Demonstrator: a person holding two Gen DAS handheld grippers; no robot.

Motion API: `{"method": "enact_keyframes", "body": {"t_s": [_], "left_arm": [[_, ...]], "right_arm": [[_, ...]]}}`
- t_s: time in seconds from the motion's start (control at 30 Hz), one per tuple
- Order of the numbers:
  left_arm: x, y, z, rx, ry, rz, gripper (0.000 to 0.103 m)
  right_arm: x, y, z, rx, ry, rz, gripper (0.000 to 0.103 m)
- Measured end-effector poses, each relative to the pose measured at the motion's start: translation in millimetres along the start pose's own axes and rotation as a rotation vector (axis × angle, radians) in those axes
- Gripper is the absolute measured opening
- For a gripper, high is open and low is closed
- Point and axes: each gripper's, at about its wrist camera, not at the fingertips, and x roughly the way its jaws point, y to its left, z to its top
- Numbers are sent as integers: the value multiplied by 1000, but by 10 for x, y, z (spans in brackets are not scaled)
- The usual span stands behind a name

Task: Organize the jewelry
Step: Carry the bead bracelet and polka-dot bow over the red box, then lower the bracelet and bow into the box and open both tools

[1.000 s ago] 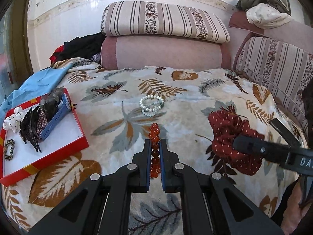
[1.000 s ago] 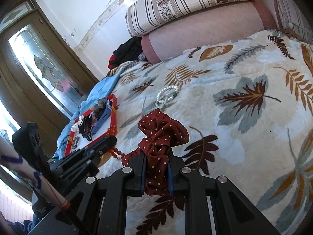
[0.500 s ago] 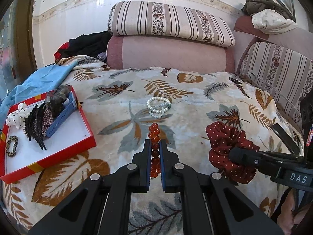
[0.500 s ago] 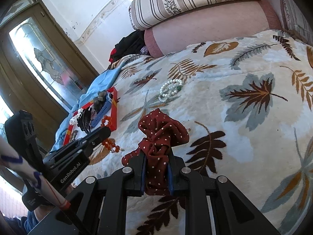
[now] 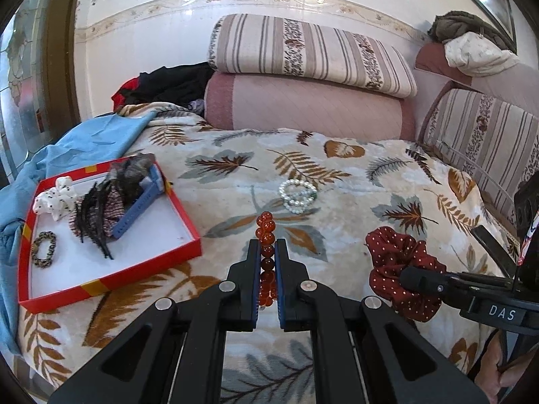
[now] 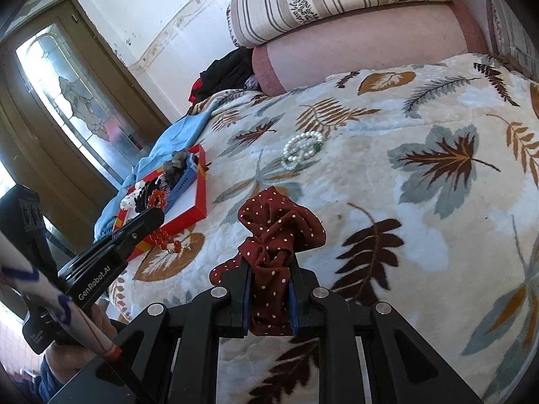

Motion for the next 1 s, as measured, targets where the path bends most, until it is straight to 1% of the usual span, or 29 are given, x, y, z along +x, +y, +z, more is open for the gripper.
{"method": "enact_keyframes", "body": {"t_s": [0.07,0.2,0.33,0.5,0.53,0.63,0.7,0.8,1.0], "left_arm": [[-26,86,12,-15,-7,7,8],[-94,355,37,-50,-30,49,8],[-183,724,81,-82,-69,131,8],[-199,1183,130,-142,-78,207,8],[-191,1291,153,-139,-86,248,8],[-145,1567,188,-171,-85,297,8],[-82,1735,184,-208,-65,304,8],[48,1870,171,-233,-27,307,8],[155,1980,140,-262,9,307,8]], "right_arm": [[30,52,0,4,8,10,18],[158,203,31,20,34,49,19],[327,445,67,6,64,86,19],[519,828,200,-53,80,121,19],[565,916,242,-67,83,128,19],[708,1144,361,-99,88,150,20],[816,1277,433,-113,93,158,20],[1003,1449,520,-121,107,175,20],[1350,1722,642,-142,129,186,21]]}}
